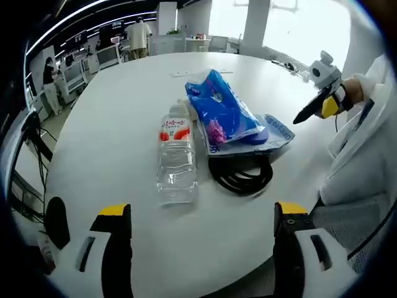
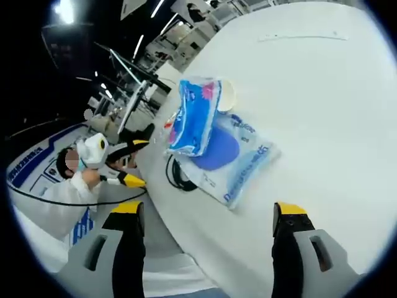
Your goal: Arrange the tabletop items into an orderly group along one side of the table until the central work area is clear of visible clutter.
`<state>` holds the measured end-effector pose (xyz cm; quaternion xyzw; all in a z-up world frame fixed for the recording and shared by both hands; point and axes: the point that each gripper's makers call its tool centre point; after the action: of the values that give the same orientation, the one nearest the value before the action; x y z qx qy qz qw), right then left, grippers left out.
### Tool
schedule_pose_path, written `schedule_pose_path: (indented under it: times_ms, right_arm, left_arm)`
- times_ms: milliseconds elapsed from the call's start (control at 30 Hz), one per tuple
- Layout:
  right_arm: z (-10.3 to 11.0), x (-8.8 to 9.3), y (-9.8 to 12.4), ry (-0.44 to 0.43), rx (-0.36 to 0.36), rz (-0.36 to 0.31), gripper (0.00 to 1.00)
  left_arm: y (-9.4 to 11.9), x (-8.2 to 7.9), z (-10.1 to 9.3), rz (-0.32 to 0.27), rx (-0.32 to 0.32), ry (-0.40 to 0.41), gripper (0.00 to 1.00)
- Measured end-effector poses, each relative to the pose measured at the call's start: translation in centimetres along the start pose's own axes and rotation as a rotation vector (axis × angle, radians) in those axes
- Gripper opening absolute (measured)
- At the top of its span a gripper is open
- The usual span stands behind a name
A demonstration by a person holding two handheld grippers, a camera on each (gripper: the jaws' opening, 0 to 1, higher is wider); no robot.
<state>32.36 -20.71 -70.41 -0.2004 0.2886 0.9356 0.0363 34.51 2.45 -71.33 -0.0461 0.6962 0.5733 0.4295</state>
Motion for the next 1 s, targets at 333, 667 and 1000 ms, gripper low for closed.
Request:
schedule_pose_path:
  times_ms: [333, 667, 1000]
  right_arm:
    - [-0.3, 0.4, 0.1, -0.027, 0.001, -0.001, 0.83]
    - [-0.3, 0.2, 0.1, -0.034, -0.010, -0.002, 0.83]
    - [-0.9, 0.3, 0.5, -0.077, -0.008, -0.024, 0.81]
  left_arm:
    - [-0.3, 1.1, 0.2, 0.020, 0.010, 0.001, 0.98]
    - [-0.1, 0.2, -0.2, 0.027, 0.010, 0.029, 0.95]
    - [0.3, -0.2, -0.8, 0.035, 0.016, 0.056, 0.93]
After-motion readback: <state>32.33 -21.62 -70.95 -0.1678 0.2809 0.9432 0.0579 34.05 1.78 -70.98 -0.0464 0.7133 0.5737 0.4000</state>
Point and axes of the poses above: the point that each gripper's makers call its tool centre point, and the gripper's own axes: y roughly backward along the fingers, z roughly to its left, x roughly out of its underside, and after that the axes turned 9 degrees about -x, right-handed
